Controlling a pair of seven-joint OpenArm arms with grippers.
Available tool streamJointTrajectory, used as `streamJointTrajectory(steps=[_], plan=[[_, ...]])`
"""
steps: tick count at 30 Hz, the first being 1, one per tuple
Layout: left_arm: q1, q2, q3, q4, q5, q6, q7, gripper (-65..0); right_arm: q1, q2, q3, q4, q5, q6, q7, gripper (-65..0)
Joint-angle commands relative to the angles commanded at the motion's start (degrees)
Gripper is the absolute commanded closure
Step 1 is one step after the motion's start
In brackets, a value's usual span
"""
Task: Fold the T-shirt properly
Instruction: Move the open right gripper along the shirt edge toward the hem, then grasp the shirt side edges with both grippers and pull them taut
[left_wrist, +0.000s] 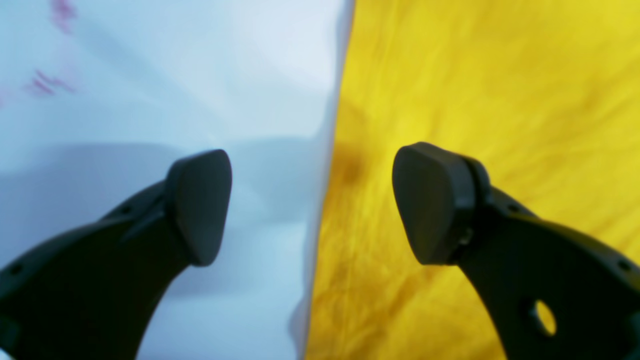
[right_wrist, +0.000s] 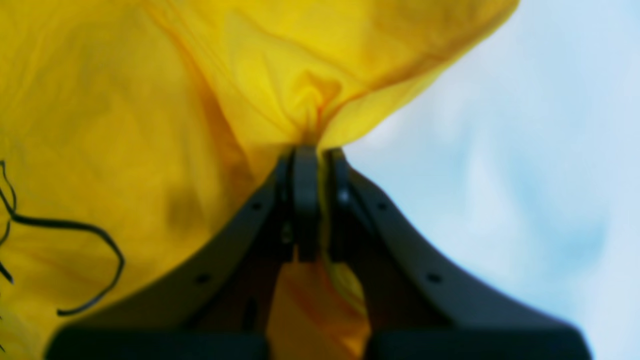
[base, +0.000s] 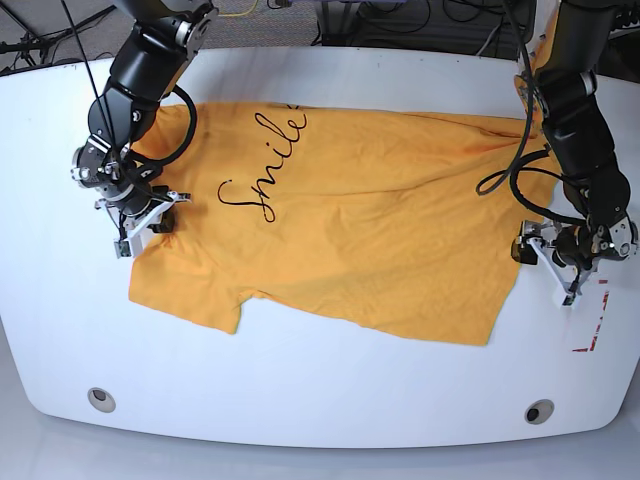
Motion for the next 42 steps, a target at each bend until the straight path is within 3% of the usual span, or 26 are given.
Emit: streamJointTrajectory(steps=[7, 16, 24, 33, 37, 42], plan=[[-2.8, 0.2, 0.0, -7.5, 3.6, 0.0, -7.3, -51.0, -1.8, -1.0, -0.1, 3.6, 0.1, 0.00, -2.1, 0.0], [-5.6, 1.4, 0.0, -16.4, 4.1, 0.0, -13.2, -51.0, -2.8, -1.1, -0.1, 6.2, 0.4, 0.00, -3.5, 0.0], [-6.9, 3.5, 0.6, -21.0, 4.2, 0.0, -16.0, -51.0, -3.6, -1.1, 0.0, 6.9, 0.4, 0.00, -3.6, 0.0], [-6.9, 6.8, 6.4, -20.9, 3.7, 0.0, -16.2, -50.8, -4.0, -1.1, 0.0, 6.9, 0.4, 0.00, -3.6, 0.0], [-6.9, 7.0, 6.3, -20.9, 3.7, 0.0, -16.2, -44.3, -4.0, -1.1, 0.0, 6.9, 0.4, 0.00, -3.6, 0.0], [-7.0, 7.0, 6.3, -20.9, 3.7, 0.0, -16.2, -29.4, -4.0, -1.1, 0.0, 6.8, 0.4, 0.00, -3.4, 0.0]])
